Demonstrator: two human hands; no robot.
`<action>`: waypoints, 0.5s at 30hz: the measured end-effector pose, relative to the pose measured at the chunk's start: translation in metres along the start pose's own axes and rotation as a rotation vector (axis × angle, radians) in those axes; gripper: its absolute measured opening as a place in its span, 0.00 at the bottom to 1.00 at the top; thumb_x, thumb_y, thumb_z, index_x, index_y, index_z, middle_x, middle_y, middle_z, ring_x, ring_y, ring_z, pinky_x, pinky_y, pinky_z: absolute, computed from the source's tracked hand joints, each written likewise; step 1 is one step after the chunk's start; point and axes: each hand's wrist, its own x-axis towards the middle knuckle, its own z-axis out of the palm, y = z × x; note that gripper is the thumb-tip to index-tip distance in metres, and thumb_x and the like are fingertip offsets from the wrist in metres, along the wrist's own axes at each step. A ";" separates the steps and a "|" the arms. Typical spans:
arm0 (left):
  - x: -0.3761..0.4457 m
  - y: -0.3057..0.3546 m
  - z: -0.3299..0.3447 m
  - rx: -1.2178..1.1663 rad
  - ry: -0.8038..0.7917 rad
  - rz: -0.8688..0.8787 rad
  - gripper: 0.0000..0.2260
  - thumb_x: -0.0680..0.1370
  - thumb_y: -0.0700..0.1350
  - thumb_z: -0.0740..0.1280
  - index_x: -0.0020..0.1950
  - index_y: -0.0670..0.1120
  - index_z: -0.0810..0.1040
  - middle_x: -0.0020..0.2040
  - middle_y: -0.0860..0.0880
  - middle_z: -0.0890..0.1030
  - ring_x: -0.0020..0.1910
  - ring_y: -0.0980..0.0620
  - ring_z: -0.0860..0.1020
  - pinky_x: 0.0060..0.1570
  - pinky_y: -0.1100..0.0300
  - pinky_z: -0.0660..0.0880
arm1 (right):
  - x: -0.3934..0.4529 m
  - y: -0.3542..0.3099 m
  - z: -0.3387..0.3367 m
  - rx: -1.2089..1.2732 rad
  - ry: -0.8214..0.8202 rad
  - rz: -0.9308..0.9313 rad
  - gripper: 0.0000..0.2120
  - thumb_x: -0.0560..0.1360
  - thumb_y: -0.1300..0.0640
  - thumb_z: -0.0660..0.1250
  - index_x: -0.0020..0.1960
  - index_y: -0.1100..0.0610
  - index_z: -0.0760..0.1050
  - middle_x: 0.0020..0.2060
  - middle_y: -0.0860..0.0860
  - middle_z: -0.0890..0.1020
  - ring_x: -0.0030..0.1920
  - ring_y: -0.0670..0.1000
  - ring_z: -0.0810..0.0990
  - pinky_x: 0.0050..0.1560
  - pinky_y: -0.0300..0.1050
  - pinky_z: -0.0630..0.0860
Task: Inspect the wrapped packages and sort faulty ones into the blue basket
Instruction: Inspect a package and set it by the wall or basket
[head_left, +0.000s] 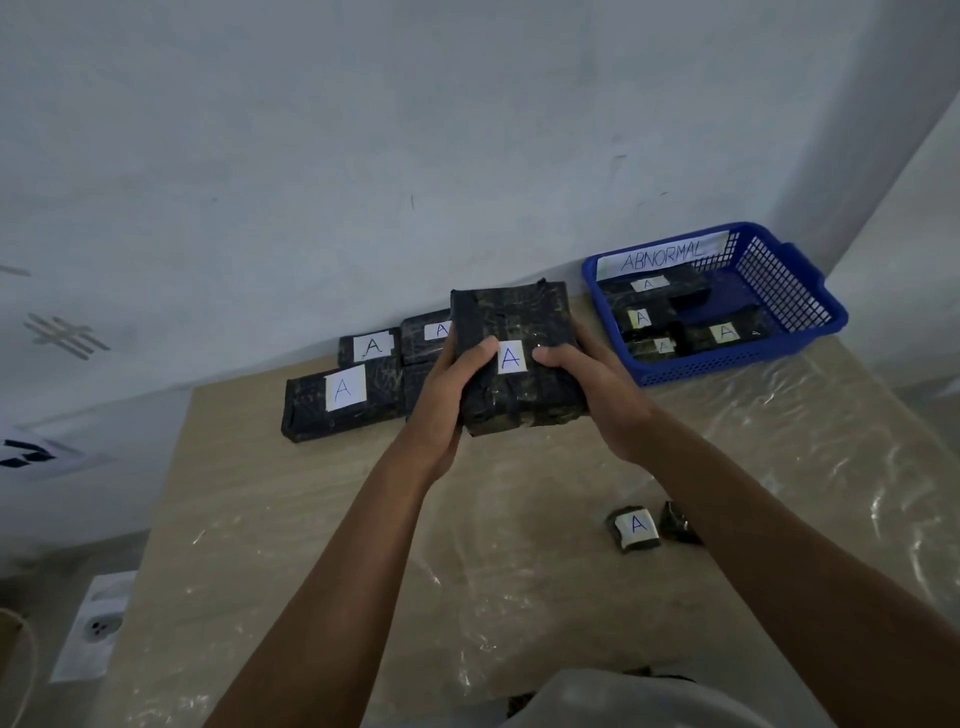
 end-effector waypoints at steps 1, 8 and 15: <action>-0.001 -0.001 -0.001 0.014 -0.026 -0.001 0.27 0.77 0.50 0.69 0.76 0.49 0.71 0.66 0.43 0.82 0.64 0.43 0.81 0.62 0.46 0.80 | 0.002 0.000 0.000 0.014 0.013 0.007 0.18 0.80 0.57 0.68 0.67 0.43 0.75 0.55 0.46 0.86 0.51 0.47 0.87 0.45 0.44 0.83; -0.003 0.005 -0.004 0.004 0.063 -0.026 0.23 0.74 0.47 0.69 0.69 0.45 0.78 0.60 0.42 0.85 0.57 0.43 0.84 0.52 0.51 0.82 | 0.003 0.004 0.007 -0.059 -0.113 0.013 0.27 0.77 0.42 0.69 0.74 0.40 0.67 0.65 0.48 0.82 0.61 0.50 0.84 0.58 0.52 0.83; -0.008 0.009 -0.008 0.059 0.012 -0.047 0.27 0.76 0.55 0.68 0.74 0.50 0.73 0.64 0.46 0.83 0.62 0.48 0.83 0.52 0.57 0.81 | 0.006 0.000 0.017 -0.025 -0.010 -0.033 0.16 0.81 0.55 0.66 0.66 0.41 0.73 0.56 0.47 0.84 0.50 0.46 0.86 0.44 0.42 0.82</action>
